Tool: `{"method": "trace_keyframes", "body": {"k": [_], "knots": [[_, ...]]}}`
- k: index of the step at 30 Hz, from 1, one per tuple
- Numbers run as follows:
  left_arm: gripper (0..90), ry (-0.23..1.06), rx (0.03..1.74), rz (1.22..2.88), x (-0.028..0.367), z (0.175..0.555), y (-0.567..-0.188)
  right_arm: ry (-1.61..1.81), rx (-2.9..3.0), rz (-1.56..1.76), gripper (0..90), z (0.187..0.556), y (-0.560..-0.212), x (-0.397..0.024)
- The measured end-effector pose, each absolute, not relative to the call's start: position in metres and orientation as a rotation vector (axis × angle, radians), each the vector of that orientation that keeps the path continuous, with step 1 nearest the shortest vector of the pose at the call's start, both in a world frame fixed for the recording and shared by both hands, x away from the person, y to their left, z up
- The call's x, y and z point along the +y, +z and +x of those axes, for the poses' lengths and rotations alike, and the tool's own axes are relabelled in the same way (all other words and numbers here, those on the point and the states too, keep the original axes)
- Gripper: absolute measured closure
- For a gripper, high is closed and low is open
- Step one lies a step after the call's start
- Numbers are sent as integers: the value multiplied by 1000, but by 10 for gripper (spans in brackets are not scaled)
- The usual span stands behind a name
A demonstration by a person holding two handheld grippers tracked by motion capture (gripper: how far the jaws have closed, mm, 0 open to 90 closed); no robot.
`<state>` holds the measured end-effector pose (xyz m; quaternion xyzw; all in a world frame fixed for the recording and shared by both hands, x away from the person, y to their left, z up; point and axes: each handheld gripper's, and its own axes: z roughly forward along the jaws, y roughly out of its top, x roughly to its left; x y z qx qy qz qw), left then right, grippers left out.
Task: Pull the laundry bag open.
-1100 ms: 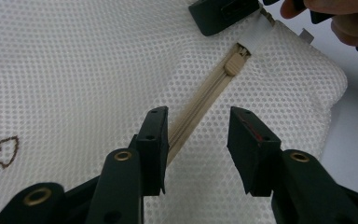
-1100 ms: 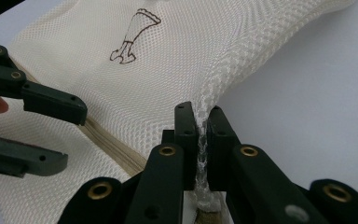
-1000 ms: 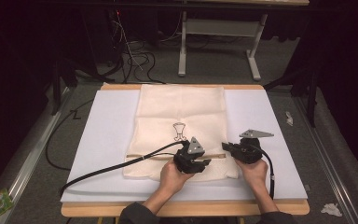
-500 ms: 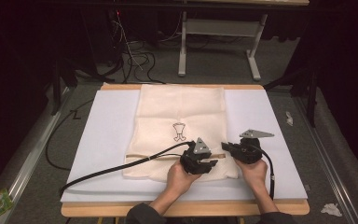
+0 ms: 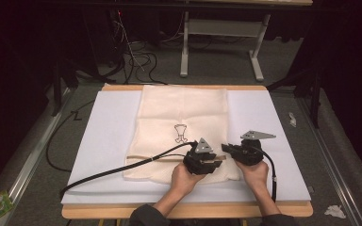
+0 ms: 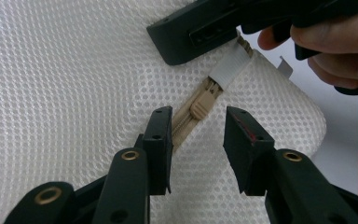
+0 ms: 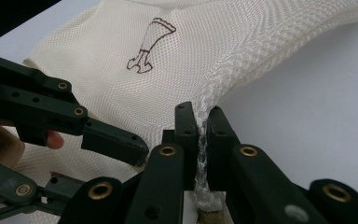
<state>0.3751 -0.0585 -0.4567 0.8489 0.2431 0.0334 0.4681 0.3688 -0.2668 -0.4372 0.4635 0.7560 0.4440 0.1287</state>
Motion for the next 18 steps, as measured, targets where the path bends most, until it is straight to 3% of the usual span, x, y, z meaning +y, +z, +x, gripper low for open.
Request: {"method": "trace_keyframes", "body": {"k": [13, 18], "knots": [[667, 88, 565, 2092, -69, 376, -462, 1272, 2201, 1325, 874, 368, -436, -260], [742, 92, 545, 2100, -71, 375, -466, 1262, 2203, 1321, 873, 369, -439, -260]]}}
